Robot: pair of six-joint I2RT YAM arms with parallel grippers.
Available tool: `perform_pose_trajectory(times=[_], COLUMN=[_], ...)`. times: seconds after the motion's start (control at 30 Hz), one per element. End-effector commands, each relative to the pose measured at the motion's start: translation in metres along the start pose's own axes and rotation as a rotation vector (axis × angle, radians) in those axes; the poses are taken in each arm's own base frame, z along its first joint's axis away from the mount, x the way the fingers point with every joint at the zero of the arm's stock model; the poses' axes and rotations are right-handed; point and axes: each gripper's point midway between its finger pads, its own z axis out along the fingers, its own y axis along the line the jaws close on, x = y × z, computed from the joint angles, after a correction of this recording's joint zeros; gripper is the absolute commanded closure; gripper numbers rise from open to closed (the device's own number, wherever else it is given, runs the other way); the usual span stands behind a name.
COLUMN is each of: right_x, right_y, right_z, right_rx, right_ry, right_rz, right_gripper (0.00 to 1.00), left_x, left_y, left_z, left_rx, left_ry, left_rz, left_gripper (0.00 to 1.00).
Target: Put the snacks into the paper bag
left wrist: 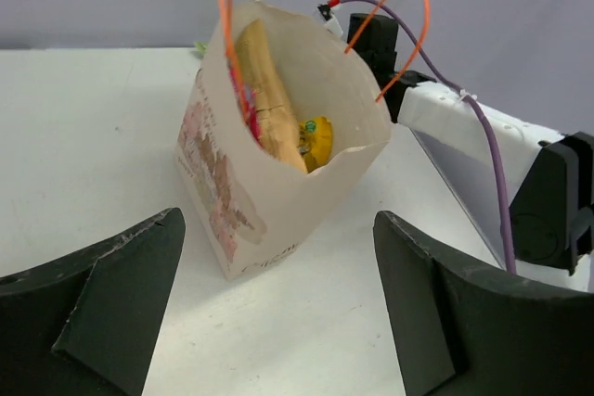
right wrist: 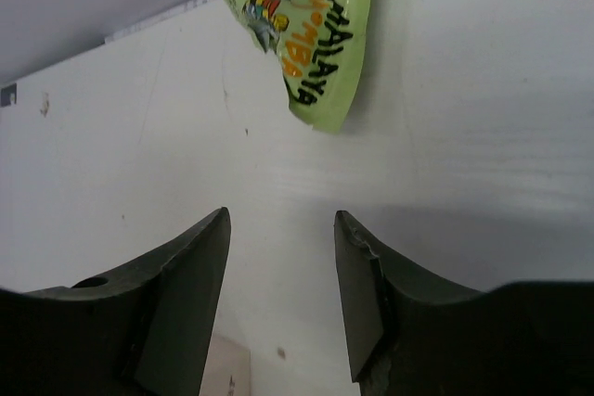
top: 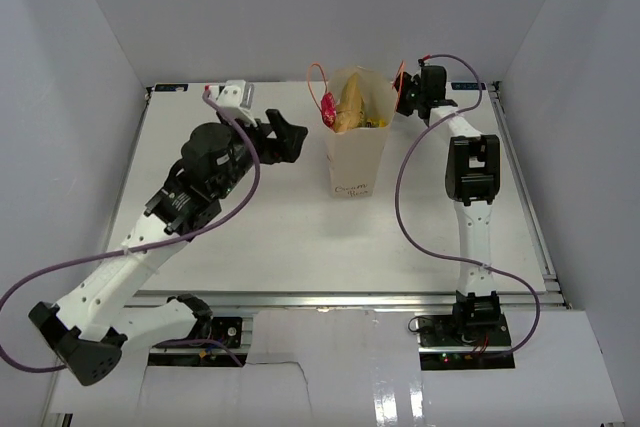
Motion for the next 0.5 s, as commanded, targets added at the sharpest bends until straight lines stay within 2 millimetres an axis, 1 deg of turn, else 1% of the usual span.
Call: perform_pose_trajectory(times=[0.0,0.03,0.13,0.17,0.2,0.23,0.27,0.33,0.37,0.4,0.47], right_x=[-0.068,-0.059,-0.052,-0.044,-0.040,-0.037,-0.031,-0.027,-0.026,-0.027,-0.027], right_y=[0.039,0.032,0.028,0.018,0.015,0.014,0.010,0.009,0.008,0.007,0.001], right_z=[0.009,0.021,0.035,0.043,0.047,0.051,0.056,0.064,0.065,0.067,0.072], right_rx=[-0.113,-0.096,-0.098,-0.074,-0.067,-0.066,-0.062,-0.059,-0.055,-0.051,-0.037], right_ry=[-0.238,-0.235,-0.254,-0.253,-0.253,-0.255,-0.251,-0.257,-0.262,-0.269,-0.292], right_rz=[0.053,0.101,0.176,0.249,0.286,0.311,0.329,0.348,0.359,0.360,0.370], right_gripper=[0.46,0.46,0.49,0.49,0.50,0.50,0.50,0.50,0.50,0.50,0.50], left_x=[0.024,0.037,0.041,0.045,0.045,0.045,0.048,0.048,0.055,0.054,0.059], left_y=[0.029,0.035,0.043,0.045,0.047,0.048,0.050,0.048,0.049,0.047,0.046], left_z=[-0.017,-0.020,-0.028,-0.027,-0.027,-0.025,-0.021,-0.016,-0.010,-0.007,-0.002], left_rx=[-0.127,-0.147,-0.180,-0.185,-0.194,-0.199,-0.207,-0.203,-0.205,-0.202,-0.196], left_ry=[-0.007,0.008,-0.015,-0.016,-0.021,-0.021,-0.012,-0.001,0.023,0.028,0.049], left_rz=[-0.126,-0.159,-0.198,-0.199,-0.199,-0.194,-0.183,-0.156,-0.144,-0.134,-0.131], left_gripper=[0.06,0.06,0.05,0.05,0.04,0.02,0.02,0.02,0.02,0.02,0.02])
